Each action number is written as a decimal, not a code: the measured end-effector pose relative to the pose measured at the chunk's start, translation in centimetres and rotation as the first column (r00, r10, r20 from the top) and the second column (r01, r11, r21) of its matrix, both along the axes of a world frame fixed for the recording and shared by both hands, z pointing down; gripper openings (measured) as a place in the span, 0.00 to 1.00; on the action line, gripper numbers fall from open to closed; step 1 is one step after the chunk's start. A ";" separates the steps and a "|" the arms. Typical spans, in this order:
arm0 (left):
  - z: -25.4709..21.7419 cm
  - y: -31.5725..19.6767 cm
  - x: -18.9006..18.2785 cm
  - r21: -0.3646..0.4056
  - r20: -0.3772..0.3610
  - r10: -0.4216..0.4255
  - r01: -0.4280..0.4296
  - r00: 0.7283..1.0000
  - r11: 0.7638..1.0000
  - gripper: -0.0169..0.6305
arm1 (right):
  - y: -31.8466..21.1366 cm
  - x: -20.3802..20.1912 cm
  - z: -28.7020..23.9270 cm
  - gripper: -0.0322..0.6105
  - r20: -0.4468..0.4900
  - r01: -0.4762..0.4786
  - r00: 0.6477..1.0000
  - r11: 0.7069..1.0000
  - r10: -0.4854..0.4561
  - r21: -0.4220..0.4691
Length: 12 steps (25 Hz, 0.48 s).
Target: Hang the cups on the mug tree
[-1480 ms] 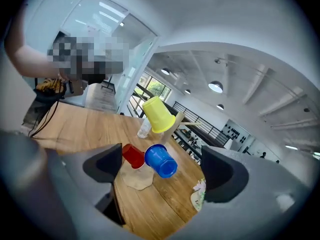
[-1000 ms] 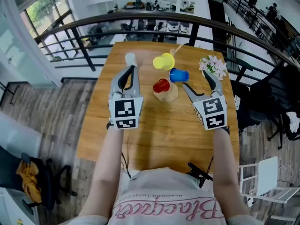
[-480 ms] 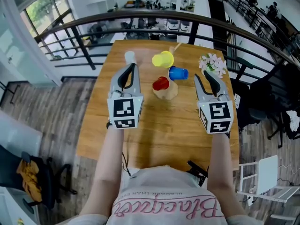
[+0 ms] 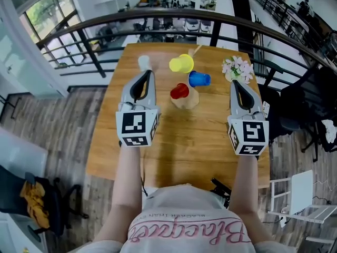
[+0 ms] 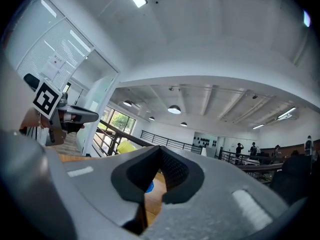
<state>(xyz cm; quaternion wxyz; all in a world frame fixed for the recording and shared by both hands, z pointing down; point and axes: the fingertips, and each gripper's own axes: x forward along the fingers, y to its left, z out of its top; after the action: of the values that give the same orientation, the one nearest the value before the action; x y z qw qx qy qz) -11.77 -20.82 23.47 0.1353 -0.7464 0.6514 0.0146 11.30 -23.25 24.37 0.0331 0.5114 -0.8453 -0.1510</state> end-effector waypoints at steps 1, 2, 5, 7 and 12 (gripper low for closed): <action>-0.1 0.1 -0.1 0.002 -0.013 0.001 0.000 1.000 1.000 0.05 | 0.2 0.1 -0.1 0.05 0.009 -0.001 1.000 1.000 0.001 0.005; -0.2 0.3 -0.2 0.005 -0.029 0.001 -0.001 1.000 1.000 0.05 | 0.3 0.2 -0.1 0.05 0.020 0.002 1.000 1.000 -0.002 0.007; -0.5 0.9 -0.7 0.017 -0.061 0.004 -0.003 0.998 1.000 0.05 | 0.6 0.4 0.1 0.05 0.059 0.019 0.998 1.000 -0.018 -0.008; -0.8 1.2 -0.8 0.027 -0.061 0.006 -0.004 0.998 1.000 0.05 | 0.6 0.6 0.2 0.05 0.073 0.018 0.997 1.000 -0.016 -0.024; -1.1 1.4 -0.8 0.033 -0.041 0.009 -0.007 0.999 0.999 0.05 | 0.6 1.1 0.4 0.05 0.072 0.003 0.997 0.999 -0.001 -0.037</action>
<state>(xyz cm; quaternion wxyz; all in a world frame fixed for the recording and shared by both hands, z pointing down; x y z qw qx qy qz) -12.59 -19.38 22.40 0.1340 -0.7462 0.6507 0.0410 12.38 -22.67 24.79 0.0120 0.5149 -0.8492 -0.1166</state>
